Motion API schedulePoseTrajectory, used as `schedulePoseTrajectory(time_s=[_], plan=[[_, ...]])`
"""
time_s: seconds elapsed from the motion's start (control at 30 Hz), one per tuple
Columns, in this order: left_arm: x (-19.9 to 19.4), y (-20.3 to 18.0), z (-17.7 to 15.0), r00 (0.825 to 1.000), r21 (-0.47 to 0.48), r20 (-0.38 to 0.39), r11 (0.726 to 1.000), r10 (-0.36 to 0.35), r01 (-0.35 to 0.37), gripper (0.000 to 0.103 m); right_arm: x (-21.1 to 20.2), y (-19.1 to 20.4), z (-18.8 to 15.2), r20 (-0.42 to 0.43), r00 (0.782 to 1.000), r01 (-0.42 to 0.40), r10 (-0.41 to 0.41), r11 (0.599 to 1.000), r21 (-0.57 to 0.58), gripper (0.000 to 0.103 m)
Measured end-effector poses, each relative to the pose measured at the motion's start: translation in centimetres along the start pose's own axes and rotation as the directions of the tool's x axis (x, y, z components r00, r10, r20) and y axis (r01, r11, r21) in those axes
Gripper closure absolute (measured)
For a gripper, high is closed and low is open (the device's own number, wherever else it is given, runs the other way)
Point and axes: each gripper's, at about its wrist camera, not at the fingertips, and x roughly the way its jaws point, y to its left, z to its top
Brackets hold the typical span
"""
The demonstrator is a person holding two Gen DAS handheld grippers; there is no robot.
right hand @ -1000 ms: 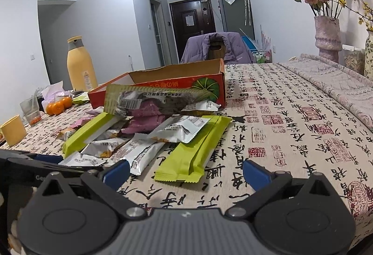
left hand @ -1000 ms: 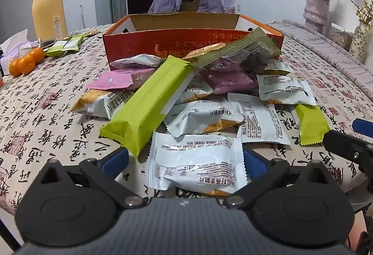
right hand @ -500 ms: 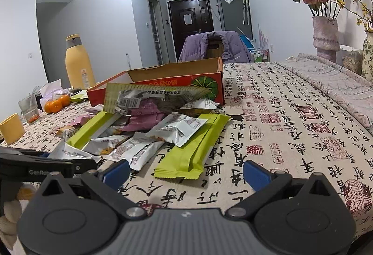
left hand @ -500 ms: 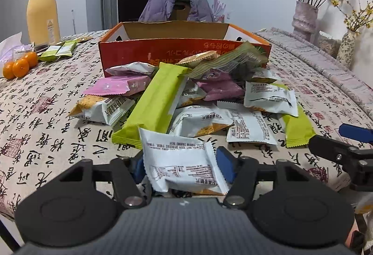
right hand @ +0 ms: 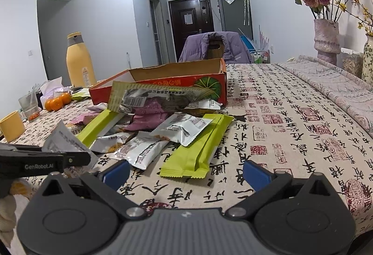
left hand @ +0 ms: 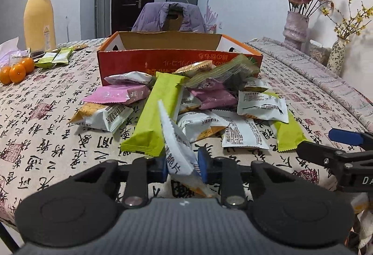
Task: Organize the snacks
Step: 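Grasp a white snack packet with the left gripper while the right grasps another, then lift both white packets over the cardboard box and release them inside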
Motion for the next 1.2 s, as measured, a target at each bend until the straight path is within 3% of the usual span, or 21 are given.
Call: schedulePoseTrajectory(time_s=[0.27,0.73,0.8,0.97,1.2], plan=[[-1.1,0.4,0.2,0.999,0.009,0.044,1.000,-0.016,0.016,0.084,0.0,0.5,0.1,0.001,1.000,0.004,-0.004,1.000,-0.011,0.000],[-3.0,1.8,1.6,0.992,-0.002,0.125,0.999,-0.034,0.035,0.085,0.7,3.0,1.1,0.015,1.000,-0.021,0.022,0.998,-0.065,0.001],[-3.1,2.1,1.8,0.990,-0.004,0.137,0.999,-0.034,0.035,0.085,1.1,3.7,1.4,0.016,0.999,-0.033,0.034,0.997,-0.071,0.006],[-2.9,2.8,2.1,0.989,-0.001,0.145,0.999,-0.035,0.035,0.085,3.0,5.7,1.9,-0.016,1.000,-0.025,0.024,0.995,-0.101,0.033],[-2.2,3.7,2.2,0.989,-0.001,0.139,0.999,-0.044,0.044,0.085,6.1,7.2,2.6,-0.082,0.997,-0.004,-0.003,0.997,-0.082,0.039]])
